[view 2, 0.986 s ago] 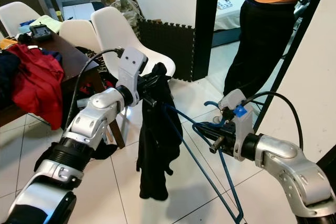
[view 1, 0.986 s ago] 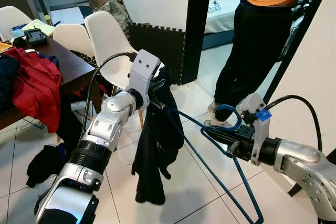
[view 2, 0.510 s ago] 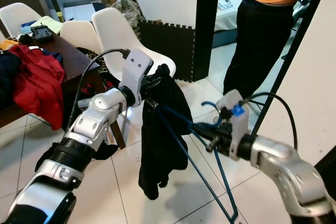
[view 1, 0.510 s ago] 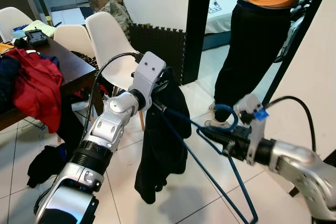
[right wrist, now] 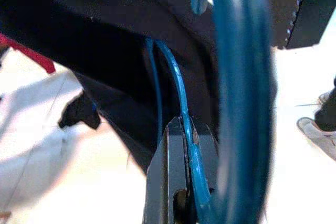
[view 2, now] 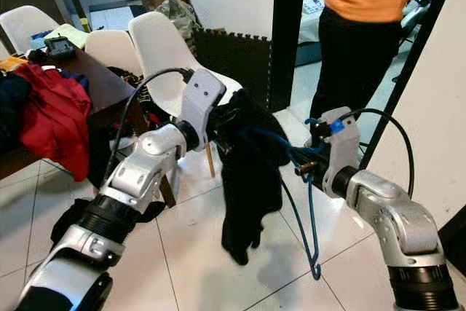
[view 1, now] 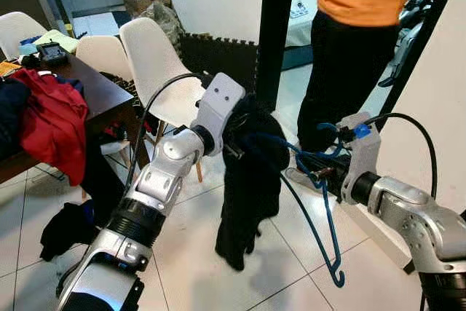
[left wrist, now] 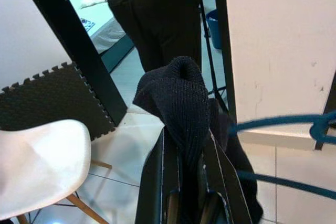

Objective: Hang hanger

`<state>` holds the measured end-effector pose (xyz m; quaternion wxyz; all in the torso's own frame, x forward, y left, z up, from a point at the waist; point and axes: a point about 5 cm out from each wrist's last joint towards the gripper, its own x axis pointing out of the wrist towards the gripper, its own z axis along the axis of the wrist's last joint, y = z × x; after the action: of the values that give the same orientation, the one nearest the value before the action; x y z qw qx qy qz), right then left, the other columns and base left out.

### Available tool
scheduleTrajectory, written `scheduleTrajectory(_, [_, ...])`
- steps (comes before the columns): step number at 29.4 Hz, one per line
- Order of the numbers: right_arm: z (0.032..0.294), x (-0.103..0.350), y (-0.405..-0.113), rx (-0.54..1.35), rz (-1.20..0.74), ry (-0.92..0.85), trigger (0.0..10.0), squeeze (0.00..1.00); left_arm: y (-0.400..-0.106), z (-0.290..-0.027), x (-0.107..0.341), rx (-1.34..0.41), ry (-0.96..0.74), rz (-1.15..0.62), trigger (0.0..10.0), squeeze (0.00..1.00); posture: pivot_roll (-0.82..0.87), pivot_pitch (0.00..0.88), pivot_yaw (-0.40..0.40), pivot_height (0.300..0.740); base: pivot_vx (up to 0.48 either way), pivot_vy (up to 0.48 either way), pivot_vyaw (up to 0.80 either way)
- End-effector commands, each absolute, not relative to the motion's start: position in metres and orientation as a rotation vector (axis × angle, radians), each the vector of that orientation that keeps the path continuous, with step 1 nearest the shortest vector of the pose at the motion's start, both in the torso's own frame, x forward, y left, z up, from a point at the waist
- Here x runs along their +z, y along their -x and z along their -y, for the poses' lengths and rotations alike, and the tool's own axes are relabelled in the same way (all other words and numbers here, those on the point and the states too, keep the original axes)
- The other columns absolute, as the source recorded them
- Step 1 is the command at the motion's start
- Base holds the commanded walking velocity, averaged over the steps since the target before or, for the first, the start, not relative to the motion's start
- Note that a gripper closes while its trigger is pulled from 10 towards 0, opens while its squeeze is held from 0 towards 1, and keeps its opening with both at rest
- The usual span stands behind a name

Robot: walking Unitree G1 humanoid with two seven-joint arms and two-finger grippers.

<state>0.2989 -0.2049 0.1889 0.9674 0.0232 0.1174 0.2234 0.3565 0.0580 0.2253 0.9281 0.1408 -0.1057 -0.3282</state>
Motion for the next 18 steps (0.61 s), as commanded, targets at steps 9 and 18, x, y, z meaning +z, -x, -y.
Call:
scheduleTrajectory(9, [0.168, 0.18, -0.297, 0.53, -0.254, -0.025, 10.0, 0.0, -0.375, -0.092, 0.256, -0.36, -0.228, 0.275, 10.0, 0.0, 0.02, 0.02, 0.046, 0.74, 0.0, 0.0, 0.0])
scheduleTrajectory(18, [0.158, 0.176, -0.303, 0.498, -0.245, -0.026, 10.0, 0.0, -0.376, -0.098, 0.275, -0.302, -0.095, 0.314, 10.0, 0.0, 0.02, 0.019, 0.045, 0.74, 0.0, 0.0, 0.0])
